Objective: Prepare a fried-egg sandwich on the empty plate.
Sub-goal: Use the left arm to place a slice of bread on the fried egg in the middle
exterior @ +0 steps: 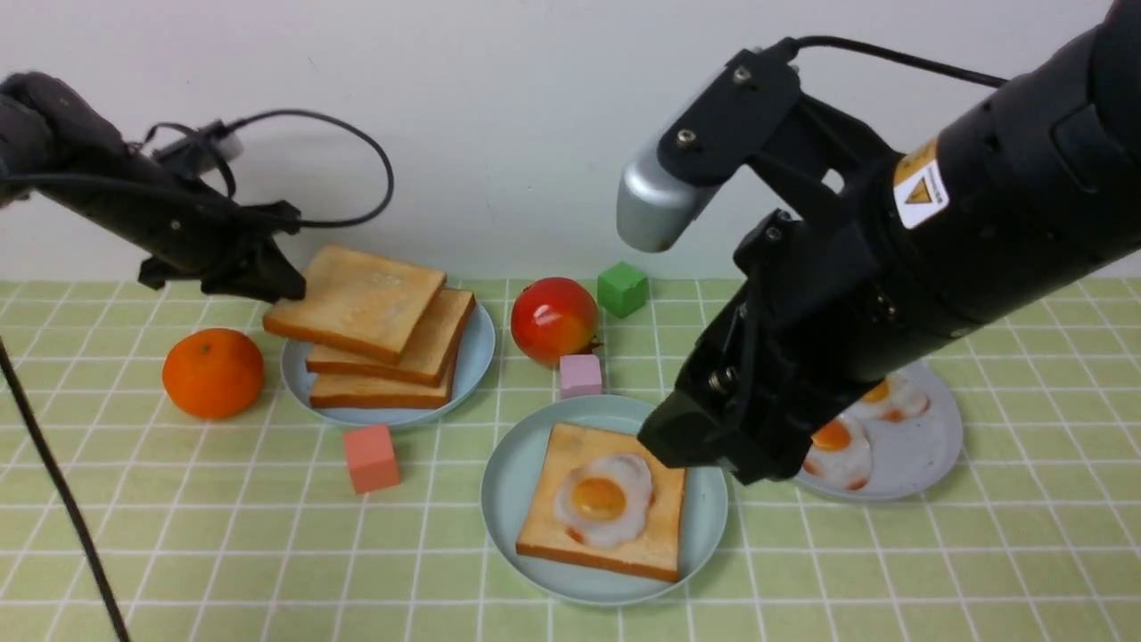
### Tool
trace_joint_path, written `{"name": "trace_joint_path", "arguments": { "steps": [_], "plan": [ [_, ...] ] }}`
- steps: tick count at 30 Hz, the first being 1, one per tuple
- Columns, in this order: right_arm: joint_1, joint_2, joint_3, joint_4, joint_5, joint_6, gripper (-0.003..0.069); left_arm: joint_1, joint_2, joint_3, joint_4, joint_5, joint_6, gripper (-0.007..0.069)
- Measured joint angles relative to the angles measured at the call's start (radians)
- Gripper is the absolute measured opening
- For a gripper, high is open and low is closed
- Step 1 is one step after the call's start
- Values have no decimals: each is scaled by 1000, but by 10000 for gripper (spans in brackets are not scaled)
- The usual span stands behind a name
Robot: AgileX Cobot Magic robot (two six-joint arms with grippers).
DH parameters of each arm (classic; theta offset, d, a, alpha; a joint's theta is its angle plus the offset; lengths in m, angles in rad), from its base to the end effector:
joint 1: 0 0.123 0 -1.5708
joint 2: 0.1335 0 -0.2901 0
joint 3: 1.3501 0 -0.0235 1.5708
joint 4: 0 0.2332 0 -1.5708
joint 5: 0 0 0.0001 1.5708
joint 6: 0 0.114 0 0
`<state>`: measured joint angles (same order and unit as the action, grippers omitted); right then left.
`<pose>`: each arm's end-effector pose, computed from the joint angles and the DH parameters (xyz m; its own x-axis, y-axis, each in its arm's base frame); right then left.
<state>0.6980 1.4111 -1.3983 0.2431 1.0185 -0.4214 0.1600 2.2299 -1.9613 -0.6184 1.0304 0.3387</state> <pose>0.2070 0.2041 0.3642 -0.3804 -0.6869 -0.6193 -0.8691 0.4944 -0.0146 0.4863 0.0210 0.2187 -0.8884 -0.1541 -0.4324 0.0659 0.8895 -0.4522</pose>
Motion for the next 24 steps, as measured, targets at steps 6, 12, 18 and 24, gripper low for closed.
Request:
{"name": "trace_joint_path", "arguments": {
  "steps": [6,12,18,24],
  "plan": [
    [0,-38,0,-86,19,57,570,7,-209,62,-204,164,129,42],
    [0,-66,0,-207,22,195,570,-112,-336,330,-347,174,234,42],
    [0,-68,0,-291,40,279,570,-308,-351,666,-413,-57,283,42],
    [0,-70,0,-348,72,307,570,-464,-321,788,-441,-411,295,42]
  ]
}}
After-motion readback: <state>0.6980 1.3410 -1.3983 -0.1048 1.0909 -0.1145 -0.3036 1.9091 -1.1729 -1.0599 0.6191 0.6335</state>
